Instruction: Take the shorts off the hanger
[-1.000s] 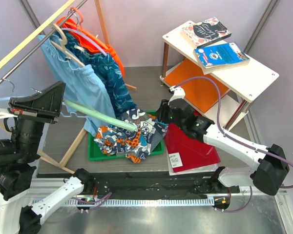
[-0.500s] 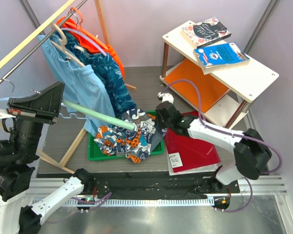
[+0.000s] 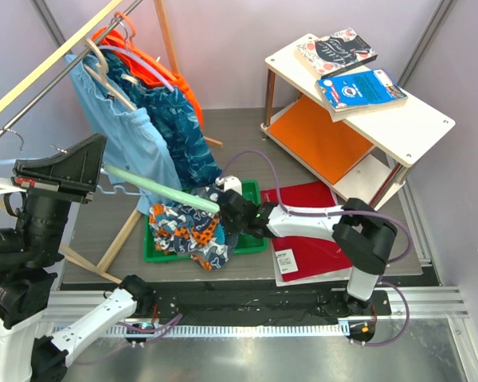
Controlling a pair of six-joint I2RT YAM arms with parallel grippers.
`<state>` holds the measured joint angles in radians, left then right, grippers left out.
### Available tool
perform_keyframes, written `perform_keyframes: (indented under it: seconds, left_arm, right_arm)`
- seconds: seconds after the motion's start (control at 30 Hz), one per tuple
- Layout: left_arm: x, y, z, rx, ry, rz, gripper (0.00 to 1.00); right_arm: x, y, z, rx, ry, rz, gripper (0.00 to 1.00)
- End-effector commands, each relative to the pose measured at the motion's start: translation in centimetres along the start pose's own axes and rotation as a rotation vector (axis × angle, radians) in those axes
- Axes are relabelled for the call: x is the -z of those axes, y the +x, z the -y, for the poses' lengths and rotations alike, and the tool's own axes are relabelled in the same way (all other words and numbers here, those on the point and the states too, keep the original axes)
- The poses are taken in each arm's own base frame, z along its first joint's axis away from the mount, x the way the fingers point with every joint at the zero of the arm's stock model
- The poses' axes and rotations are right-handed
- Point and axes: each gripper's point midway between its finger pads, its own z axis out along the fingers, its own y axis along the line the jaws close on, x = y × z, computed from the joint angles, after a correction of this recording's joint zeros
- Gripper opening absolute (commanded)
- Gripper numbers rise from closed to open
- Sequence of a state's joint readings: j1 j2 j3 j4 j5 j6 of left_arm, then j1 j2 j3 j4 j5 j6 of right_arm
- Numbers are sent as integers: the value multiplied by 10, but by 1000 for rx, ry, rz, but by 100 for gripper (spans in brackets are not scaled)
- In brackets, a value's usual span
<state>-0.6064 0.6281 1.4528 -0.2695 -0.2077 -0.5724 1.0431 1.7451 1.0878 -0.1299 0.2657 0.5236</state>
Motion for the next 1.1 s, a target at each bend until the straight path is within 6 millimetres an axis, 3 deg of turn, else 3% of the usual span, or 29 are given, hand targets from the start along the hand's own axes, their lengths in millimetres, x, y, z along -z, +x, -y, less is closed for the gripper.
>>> perform_keyframes:
  seconds: [0.0, 0.07, 0.2, 0.37, 0.57, 0.77, 0.93, 1.0, 1.07]
  left_arm:
    - [1, -11, 7, 22, 17, 27, 0]
    - [2, -11, 7, 21, 16, 25, 1]
    - [3, -8, 4, 21, 10, 23, 1]
    - [2, -4, 2, 16, 6, 17, 0]
    - [4, -3, 0, 16, 5, 25, 1]
    - [2, -2, 0, 17, 7, 23, 1]
    - [3, -5, 1, 20, 9, 28, 1]
    - [3, -5, 1, 19, 5, 24, 0]
    - [4, -6, 1, 19, 5, 24, 1]
  right_arm:
    - [-24, 16, 21, 8, 91, -26, 17]
    - [-27, 23, 29, 5, 115, -50, 17]
    - [-10, 15, 35, 4, 129, -29, 17]
    - [41, -28, 29, 16, 130, 73, 20]
    - [87, -47, 17, 13, 122, 145, 31]
    - [101, -34, -44, 60, 0, 127, 36]
    - [92, -18, -110, 19, -246, 90, 32]
    - [89, -13, -123, 14, -297, 79, 32]
    - [81, -9, -123, 19, -291, 71, 32]
